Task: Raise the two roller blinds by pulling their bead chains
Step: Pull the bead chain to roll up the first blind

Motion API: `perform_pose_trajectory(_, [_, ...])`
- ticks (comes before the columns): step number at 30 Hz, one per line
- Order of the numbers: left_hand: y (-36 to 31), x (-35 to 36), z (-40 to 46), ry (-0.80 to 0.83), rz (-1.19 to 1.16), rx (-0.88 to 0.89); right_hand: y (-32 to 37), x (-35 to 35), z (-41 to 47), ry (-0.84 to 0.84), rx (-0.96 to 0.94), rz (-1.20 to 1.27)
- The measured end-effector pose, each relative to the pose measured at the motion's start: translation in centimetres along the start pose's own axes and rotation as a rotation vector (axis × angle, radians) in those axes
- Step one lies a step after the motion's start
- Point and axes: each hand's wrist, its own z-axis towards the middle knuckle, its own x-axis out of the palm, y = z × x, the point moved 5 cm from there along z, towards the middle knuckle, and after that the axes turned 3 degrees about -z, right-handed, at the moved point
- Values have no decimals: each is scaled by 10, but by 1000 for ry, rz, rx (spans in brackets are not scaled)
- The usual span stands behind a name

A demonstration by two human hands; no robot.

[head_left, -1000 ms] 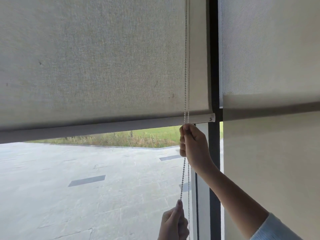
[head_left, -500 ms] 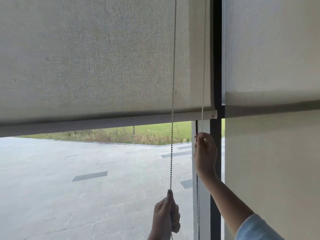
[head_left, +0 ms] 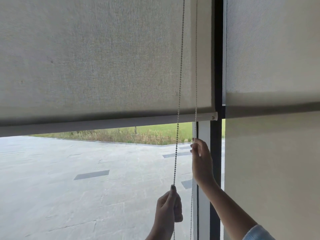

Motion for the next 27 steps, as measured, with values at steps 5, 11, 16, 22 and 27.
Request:
perform_pose_trajectory(5, [-7,-6,-9,-31,92,41,24,-5,3,-28,-25,-13])
perform_pose_trajectory(11, [-4,-15,-17,-36,127,8,65,-16,-5,-220,-265,138])
perform_pose_trajectory(16, [10,-14,-21,-31,125,-27,92,16,-14,274,-184,383])
perform_pose_trajectory(22, [23,-7,-22,-11,127,-44,80,17,-22,273,33,548])
perform_pose_trajectory(27, [29,-2,-21,23,138,-43,82,8,-27,215,-5,494])
